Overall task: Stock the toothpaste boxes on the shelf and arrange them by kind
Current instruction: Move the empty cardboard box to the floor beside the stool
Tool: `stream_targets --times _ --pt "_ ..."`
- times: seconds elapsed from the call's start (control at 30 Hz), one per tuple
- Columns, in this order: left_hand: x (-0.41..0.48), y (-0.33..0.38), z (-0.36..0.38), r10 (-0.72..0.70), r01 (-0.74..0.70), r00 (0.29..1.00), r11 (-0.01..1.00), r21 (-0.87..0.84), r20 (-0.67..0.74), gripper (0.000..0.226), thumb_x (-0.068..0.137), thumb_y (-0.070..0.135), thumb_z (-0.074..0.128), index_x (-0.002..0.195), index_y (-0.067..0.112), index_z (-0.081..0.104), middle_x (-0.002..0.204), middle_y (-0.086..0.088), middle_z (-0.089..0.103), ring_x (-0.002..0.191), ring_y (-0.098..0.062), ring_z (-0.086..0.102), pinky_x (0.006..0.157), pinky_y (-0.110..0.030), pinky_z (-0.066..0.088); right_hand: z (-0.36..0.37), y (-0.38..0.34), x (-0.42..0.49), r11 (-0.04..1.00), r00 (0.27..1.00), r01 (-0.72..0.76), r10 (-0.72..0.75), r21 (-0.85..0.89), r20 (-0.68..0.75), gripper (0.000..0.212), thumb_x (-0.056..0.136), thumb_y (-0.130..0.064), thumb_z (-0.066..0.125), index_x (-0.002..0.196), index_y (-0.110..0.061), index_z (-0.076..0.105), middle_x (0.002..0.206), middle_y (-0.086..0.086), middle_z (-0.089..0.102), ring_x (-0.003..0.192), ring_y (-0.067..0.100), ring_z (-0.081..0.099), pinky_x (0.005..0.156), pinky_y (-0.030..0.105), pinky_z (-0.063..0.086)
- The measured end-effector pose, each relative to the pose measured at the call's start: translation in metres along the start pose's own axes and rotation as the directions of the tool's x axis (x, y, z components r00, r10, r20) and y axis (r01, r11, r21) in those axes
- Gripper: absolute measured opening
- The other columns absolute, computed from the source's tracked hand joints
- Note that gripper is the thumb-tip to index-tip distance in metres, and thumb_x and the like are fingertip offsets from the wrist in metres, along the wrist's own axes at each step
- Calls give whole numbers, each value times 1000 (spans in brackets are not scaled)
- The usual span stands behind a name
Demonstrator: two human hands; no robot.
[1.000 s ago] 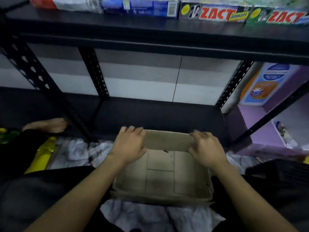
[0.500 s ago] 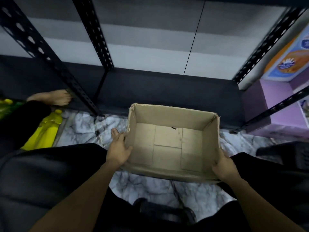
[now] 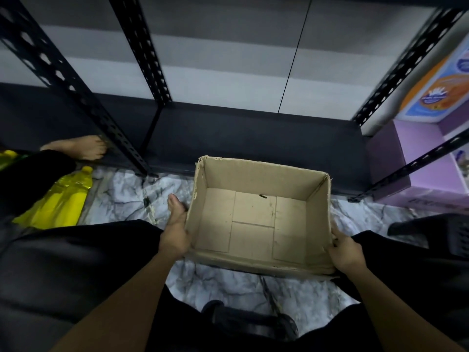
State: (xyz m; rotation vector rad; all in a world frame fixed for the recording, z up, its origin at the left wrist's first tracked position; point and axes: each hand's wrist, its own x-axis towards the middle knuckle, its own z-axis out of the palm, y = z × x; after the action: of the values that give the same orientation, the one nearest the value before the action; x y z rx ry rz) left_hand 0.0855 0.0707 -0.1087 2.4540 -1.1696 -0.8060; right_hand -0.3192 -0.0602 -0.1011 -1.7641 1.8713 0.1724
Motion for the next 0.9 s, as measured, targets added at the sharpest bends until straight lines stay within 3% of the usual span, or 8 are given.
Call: stream_targets --times 0.07,0.13,0.23,0.37,0.57,0.63,0.77,0.9 --pt "-2 4 -11 -10 5 997 998 62 80 86 100 19 45 156 31 -19 159 -25 26 132 -43 46 100 -43 43 -7 -4 -2 999 1000 -10 10 -48 -3 58 92 -27 50 149 -24 38 107 13 71 88 36 64 71 38 53" --pt "1 13 -27 -15 4 998 984 176 65 76 98 17 43 159 27 -1 150 -23 43 111 -39 60 81 -37 47 -16 -9 -7 997 1000 1 -2 -79 -20 52 91 -27 51 143 -25 45 104 12 70 84 33 62 64 33 48" --pt "0 30 -53 21 -40 998 956 289 67 60 96 13 44 153 24 29 139 -16 53 109 -37 60 85 -38 47 -30 -11 -12 997 997 8 -13 -71 -78 41 91 -26 52 132 -28 56 97 9 69 84 33 62 59 31 42" --pt "-5 49 -92 75 -77 997 981 176 19 57 92 15 50 145 38 47 131 -5 65 115 -34 60 85 -35 47 -52 -16 -21 996 978 21 -3 88 -207 18 90 -20 54 95 -15 70 94 19 72 88 38 64 62 32 39" --pt "-32 96 -165 248 -244 967 967 79 -50 52 90 20 54 126 57 56 117 15 71 110 -22 65 83 -37 52 -121 -34 -55 967 920 154 -67 201 -385 18 90 -14 55 85 -9 71 78 21 69 83 41 65 64 37 42" --pt "-42 119 -189 277 -268 952 960 82 -128 46 92 20 58 127 48 62 118 11 72 113 -24 64 85 -37 49 -153 -40 -74 966 894 190 -95 177 -439 21 89 -21 52 81 -12 69 74 16 68 81 40 64 69 40 48" --pt "-64 165 -229 384 -377 903 923 72 -194 39 89 19 61 120 41 69 114 5 73 111 -28 62 85 -36 47 -218 -43 -114 978 825 188 -106 93 -555 27 90 -29 53 102 -19 75 100 20 72 99 43 64 81 44 50" --pt "-88 206 -254 462 -470 861 882 12 -211 35 87 16 61 113 36 74 106 8 74 103 -20 62 80 -33 44 -274 -30 -164 984 779 166 -89 67 -620 29 89 -37 51 101 -28 76 97 16 73 95 40 65 77 43 52"
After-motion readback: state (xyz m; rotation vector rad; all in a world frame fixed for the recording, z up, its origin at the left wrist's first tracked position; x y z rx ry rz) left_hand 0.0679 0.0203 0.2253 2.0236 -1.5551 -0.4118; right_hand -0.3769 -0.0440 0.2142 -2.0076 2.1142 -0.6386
